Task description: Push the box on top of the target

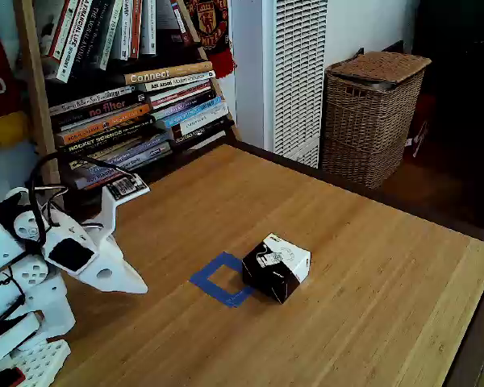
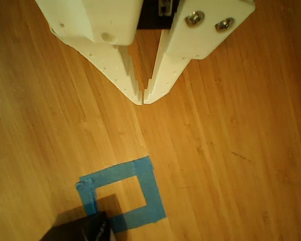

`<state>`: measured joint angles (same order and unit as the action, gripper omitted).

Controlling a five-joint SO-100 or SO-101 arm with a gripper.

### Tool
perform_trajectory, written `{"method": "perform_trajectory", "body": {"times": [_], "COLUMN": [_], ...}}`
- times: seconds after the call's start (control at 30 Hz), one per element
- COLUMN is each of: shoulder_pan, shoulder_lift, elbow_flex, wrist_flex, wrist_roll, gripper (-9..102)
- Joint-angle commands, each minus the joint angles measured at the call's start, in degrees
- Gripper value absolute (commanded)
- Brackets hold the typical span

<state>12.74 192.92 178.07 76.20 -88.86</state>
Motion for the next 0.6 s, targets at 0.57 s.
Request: {"method": "perform_trajectory", "body": {"times": [0.57], "shoulder_pan": [2.72], "shoulder_lift": [-1.23], "elbow_flex": [-13.01], "wrist_flex": [-0.88], "wrist_roll": [-3.6], "gripper": [0]}}
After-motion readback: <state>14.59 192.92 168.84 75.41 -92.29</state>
